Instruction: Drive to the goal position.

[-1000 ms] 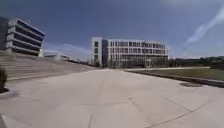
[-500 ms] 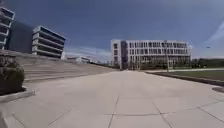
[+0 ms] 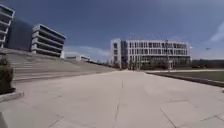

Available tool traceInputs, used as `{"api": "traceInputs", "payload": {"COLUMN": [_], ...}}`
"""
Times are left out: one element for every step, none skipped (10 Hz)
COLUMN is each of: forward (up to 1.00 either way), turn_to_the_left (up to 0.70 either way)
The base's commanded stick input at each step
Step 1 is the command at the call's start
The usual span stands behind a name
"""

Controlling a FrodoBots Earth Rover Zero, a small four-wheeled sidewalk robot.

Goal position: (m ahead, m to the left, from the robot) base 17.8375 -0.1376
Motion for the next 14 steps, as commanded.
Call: {"api": "traceInputs", "payload": {"forward": [0.7, 0.7, 0.7, 0.7, 0.7, 0.7, 0.7, 0.7, 0.7, 0.7, 0.7, 0.7, 0.7, 0.7], "turn_to_the_left": [0.02, 0.02, 0.0, 0.0, 0.0, 0.0, 0.0, 0.0, 0.0, 0.0, 0.0, 0.0, 0.0, 0.0]}}
